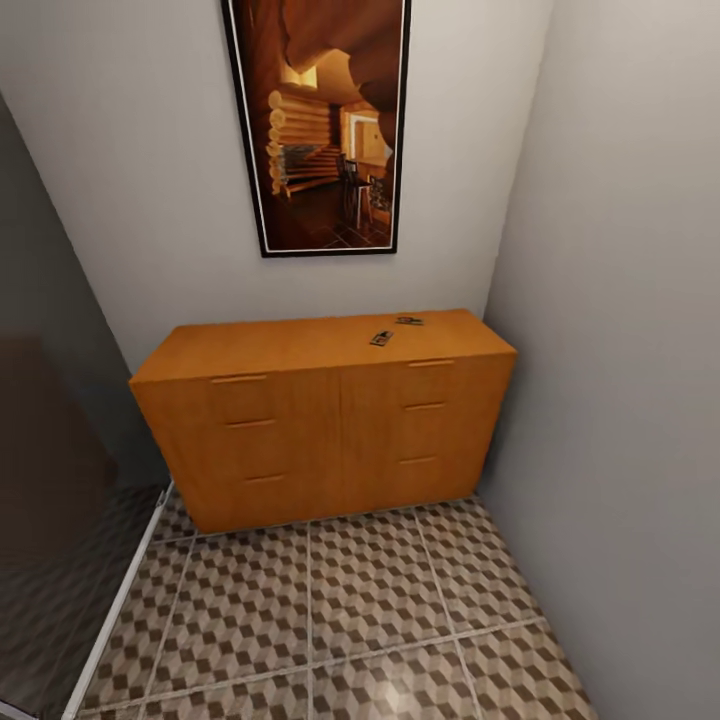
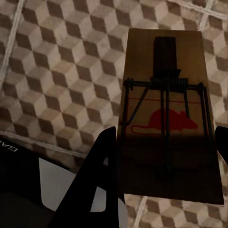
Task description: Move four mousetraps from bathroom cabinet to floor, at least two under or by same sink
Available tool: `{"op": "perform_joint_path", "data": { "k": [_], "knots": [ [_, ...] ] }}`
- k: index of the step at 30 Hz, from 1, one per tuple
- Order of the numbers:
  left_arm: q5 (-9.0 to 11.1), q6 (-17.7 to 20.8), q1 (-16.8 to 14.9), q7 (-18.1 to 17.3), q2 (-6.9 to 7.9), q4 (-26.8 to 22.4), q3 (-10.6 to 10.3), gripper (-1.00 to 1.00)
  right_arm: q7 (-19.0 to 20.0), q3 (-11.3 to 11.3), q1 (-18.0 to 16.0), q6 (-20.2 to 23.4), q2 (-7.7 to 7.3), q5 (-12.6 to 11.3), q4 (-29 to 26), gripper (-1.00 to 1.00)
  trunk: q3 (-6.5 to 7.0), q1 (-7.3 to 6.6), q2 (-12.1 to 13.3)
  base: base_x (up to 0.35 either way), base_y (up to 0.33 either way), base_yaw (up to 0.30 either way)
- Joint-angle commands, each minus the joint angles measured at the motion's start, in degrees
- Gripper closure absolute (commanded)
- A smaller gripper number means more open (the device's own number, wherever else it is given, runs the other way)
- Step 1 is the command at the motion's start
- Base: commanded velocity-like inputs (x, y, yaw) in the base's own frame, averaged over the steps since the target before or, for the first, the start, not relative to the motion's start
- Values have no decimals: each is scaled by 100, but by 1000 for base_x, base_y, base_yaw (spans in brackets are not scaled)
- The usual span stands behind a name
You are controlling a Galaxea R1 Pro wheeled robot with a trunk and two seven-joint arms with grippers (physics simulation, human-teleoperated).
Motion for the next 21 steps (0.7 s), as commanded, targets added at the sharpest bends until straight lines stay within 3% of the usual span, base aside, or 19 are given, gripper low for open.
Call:
{"op": "perform_joint_path", "data": {
  "k": [1,3,5,6,7,11,21],
  "knots": [
    [46,-13,7,30,4,-6,-46,100,37,14,-3,-30,-3,-47,9,100,-5,0,-3,0,0,286],
    [49,-10,17,36,4,28,-43,100,35,12,-2,-34,-9,-54,9,100,-5,0,-3,0,0,286],
    [183,-6,25,41,0,207,-4,100,-4,13,-4,-37,-17,-66,13,100,-5,0,-3,0,0,286],
    [1138,-23,28,50,10,418,58,100,-608,8,-1,-127,8,-84,15,100,-5,0,-3,0,0,286],
    [1250,-27,28,51,12,434,62,100,-829,7,3,-207,11,-82,16,100,-5,0,-3,0,0,286],
    [1359,-30,28,59,14,449,64,100,-1174,4,72,-340,14,-82,11,100,-5,0,-3,0,0,286],
    [1376,-27,28,55,8,451,57,100,-1240,-3,96,-364,5,-79,0,100,-22,0,-3,0,0,286]
  ]
}}
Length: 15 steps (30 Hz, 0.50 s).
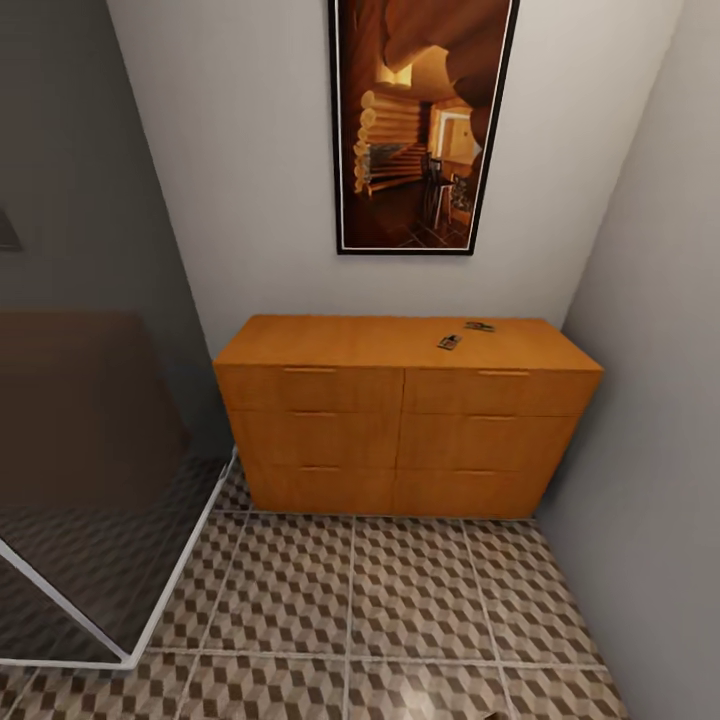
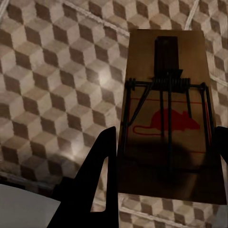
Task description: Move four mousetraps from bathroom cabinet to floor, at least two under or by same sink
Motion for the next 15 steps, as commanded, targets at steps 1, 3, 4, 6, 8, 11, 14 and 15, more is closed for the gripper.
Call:
{"op": "perform_joint_path", "data": {
  "k": [1,3,4,6,8,11,14,15],
  "knots": [
    [41,-13,-2,24,3,-13,-48,100,0,47,-3,-21,-1,-45,7,100,-8,0,-2,0,0,286],
    [41,-15,-2,23,2,-13,-48,100,-1,45,-3,-23,-11,-45,4,100,-15,0,-2,0,0,286],
    [41,-16,-2,23,5,-13,-48,100,-1,46,-3,-24,-15,-45,2,100,-18,0,-2,0,0,286],
    [41,-17,-2,23,11,-13,-48,100,-1,45,-3,-27,-19,-45,1,100,-25,0,-2,0,0,286],
    [42,-17,-2,21,12,-13,-48,100,-1,45,-3,-26,-22,-45,4,100,-32,0,-2,0,0,286],
    [42,-17,-2,15,9,-14,-48,100,-1,46,-3,-22,-18,-45,6,100,-42,0,-2,0,0,286],
    [42,-17,-2,14,9,-13,-48,100,-1,47,-3,-21,-22,-45,7,100,-52,0,-2,0,0,286],
    [42,-17,-2,14,9,-16,-48,100,-1,47,-3,-21,-22,-45,7,100,-56,0,-2,0,0,286]
  ]
}}
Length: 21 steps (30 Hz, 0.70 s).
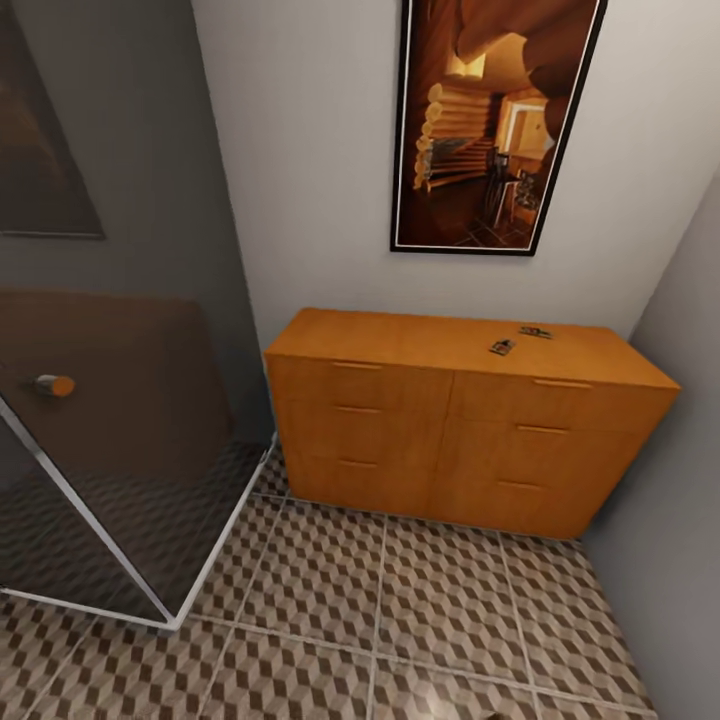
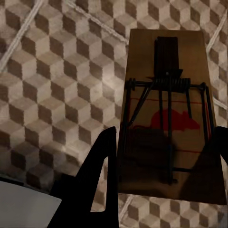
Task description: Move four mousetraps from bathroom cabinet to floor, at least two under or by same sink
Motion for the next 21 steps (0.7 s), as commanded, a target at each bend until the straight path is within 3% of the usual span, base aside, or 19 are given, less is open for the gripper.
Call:
{"op": "perform_joint_path", "data": {
  "k": [1,21],
  "knots": [
    [42,-13,-2,24,3,-11,-48,100,0,47,-3,-21,2,-43,7,100,-8,0,-2,0,0,286],
    [42,-5,33,-6,-13,-27,-51,100,4,47,-3,-26,7,-37,7,100,-70,0,-2,0,0,286]
  ]
}}
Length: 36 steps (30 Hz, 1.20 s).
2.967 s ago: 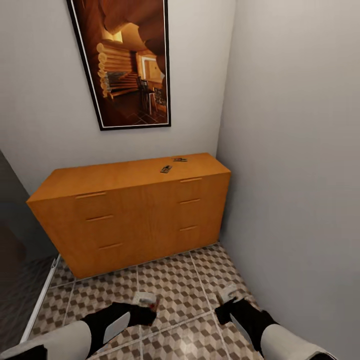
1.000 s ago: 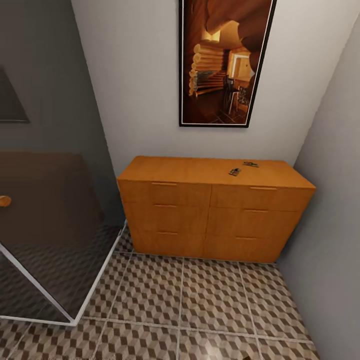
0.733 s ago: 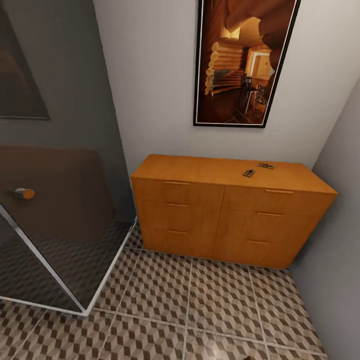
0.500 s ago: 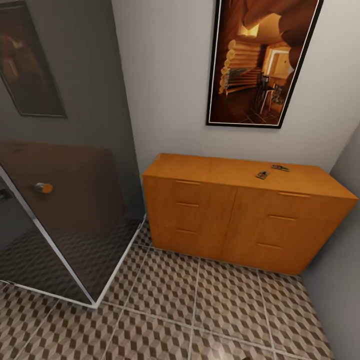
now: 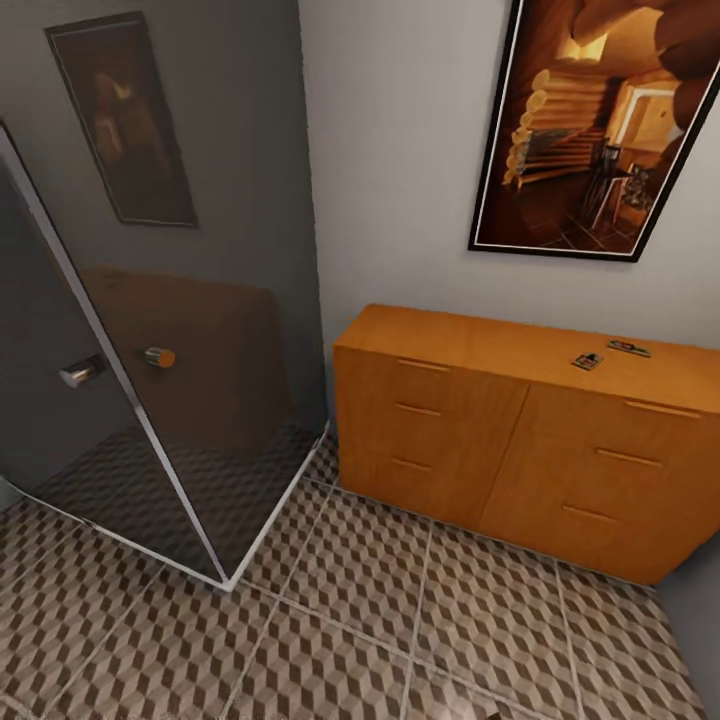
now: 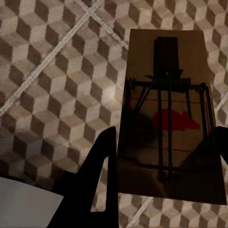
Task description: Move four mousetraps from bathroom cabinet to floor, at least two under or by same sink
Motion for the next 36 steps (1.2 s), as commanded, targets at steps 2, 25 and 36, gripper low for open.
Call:
{"op": "perform_joint_path", "data": {
  "k": [2,25,36],
  "knots": [
    [43,-13,3,31,4,-12,-51,100,-3,43,-3,-23,-1,-50,4,100,-6,0,-2,0,0,286],
    [43,-13,6,44,4,-12,-49,100,0,46,-3,-25,-12,-47,4,100,-6,0,-2,0,0,286],
    [43,-13,8,44,4,-12,-48,100,-1,44,-3,-25,-12,-45,-1,100,-6,0,-2,0,0,286]
  ]
}}
